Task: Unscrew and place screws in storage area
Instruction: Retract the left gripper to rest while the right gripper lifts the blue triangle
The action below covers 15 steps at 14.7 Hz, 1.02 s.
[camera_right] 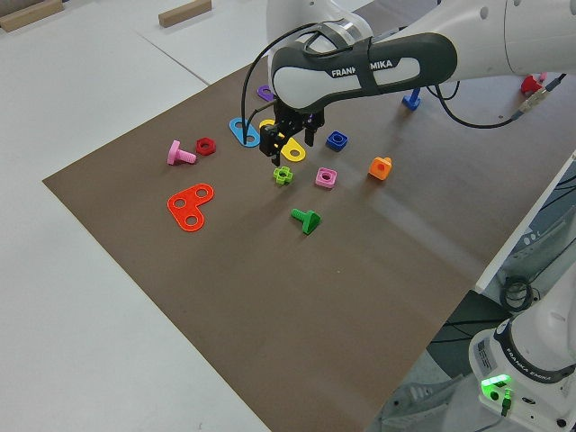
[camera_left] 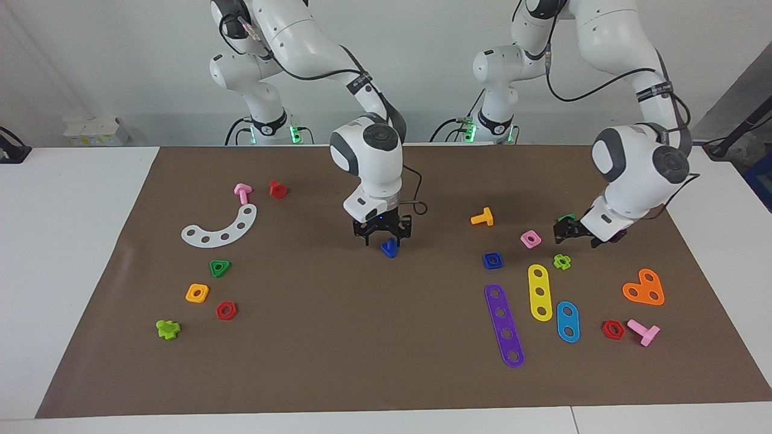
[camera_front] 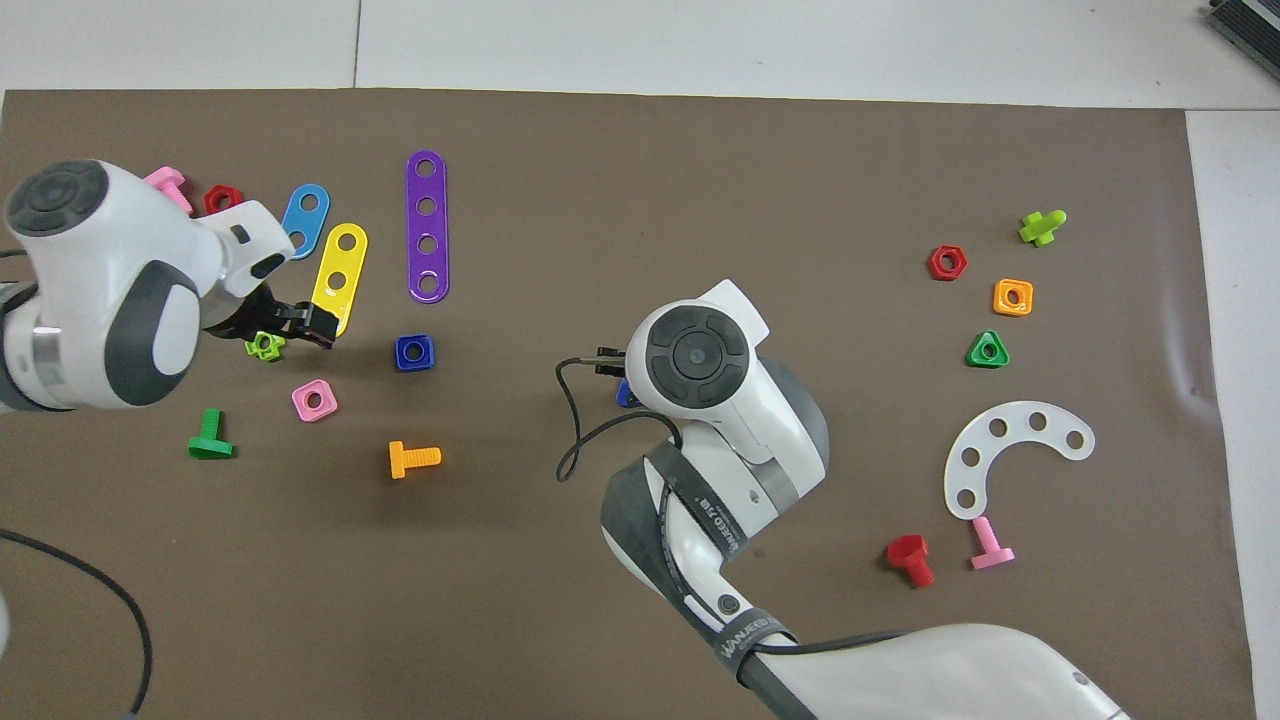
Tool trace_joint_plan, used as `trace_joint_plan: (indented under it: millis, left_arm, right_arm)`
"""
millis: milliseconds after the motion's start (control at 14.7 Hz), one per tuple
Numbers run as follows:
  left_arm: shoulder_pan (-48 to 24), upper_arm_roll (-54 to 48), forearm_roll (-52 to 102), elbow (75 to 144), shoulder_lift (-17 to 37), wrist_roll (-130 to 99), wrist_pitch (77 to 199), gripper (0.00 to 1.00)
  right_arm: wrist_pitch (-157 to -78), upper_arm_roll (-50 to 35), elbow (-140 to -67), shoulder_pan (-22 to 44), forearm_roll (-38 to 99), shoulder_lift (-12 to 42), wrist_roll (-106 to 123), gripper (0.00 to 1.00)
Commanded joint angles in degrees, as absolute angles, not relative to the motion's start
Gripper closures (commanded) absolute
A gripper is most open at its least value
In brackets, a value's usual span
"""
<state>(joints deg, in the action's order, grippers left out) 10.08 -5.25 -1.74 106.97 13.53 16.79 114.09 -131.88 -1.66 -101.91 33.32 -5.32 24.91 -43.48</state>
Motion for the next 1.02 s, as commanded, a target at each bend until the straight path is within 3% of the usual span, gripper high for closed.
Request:
trace_joint_plan:
  millis: [0,340,543,679,815,951]
  left_arm:
    - [11.95,-5.89,-6.93,102.95,11.16,18.37,107.08,0.0]
    - [11.78,-5.98,-6.5,87.73,12.04,17.23,93.97,0.0]
    - [10.9,-6.59,-3.45,85.44,11.16,15.21,91.77,0.0]
    - [10.64,-6.68,-1.85,83.59,10.64,14.42,88.96,0.0]
    - [9.41,-6.94,-1.85,83.49,8.28,12.14,88.41,0.0]
    - [8.7,-6.86,-1.93,84.46,6.33,11.25,88.86,0.0]
  right_arm:
    - [-133.32,-1.49,-100.9,34.27,-6.59,26.01,-45.09,0.29]
    - [-133.07,-1.49,-100.99,34.98,-6.59,26.1,-45.0,0.39]
    - [-132.98,-1.49,-100.99,34.98,-6.68,26.1,-44.91,0.56]
    - [-132.63,-1.49,-100.9,34.98,-6.59,26.1,-44.91,0.76]
    - [-132.19,-1.49,-100.99,35.24,-6.59,26.1,-44.91,0.82]
    - [-132.1,-1.49,-100.99,35.33,-6.68,26.1,-44.74,1.0]
